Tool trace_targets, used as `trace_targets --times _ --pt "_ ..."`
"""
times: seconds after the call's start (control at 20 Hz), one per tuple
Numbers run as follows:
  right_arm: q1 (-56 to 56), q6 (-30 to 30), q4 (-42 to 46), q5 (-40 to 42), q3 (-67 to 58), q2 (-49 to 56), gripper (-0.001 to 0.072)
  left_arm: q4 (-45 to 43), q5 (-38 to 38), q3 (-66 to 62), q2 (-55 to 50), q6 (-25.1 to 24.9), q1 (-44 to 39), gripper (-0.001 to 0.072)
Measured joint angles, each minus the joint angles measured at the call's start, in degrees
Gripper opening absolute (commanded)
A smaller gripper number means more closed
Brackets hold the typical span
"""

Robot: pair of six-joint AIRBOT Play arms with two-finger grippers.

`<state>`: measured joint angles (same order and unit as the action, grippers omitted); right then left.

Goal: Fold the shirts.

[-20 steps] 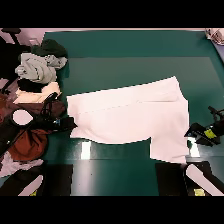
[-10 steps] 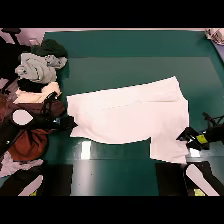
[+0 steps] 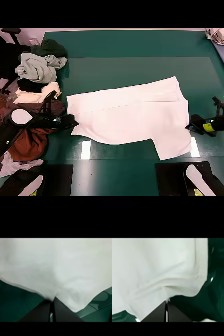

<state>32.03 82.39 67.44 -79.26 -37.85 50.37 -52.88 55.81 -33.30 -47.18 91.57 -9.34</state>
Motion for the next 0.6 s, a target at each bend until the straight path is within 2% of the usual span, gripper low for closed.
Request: trace_targets --times 0.4,0.6 --pt "-3.65 2.62 -0.44 -3.69 -8.63 -6.82 0.0022 -0.37 3.26 -7.06 0.31 5.64 0.00 0.0024" --pt "-3.43 3.43 -3.58 -2.97 -13.31 -5.81 0.0022 -0.83 6.05 -9.40 0.31 8.92 0.00 0.0025"
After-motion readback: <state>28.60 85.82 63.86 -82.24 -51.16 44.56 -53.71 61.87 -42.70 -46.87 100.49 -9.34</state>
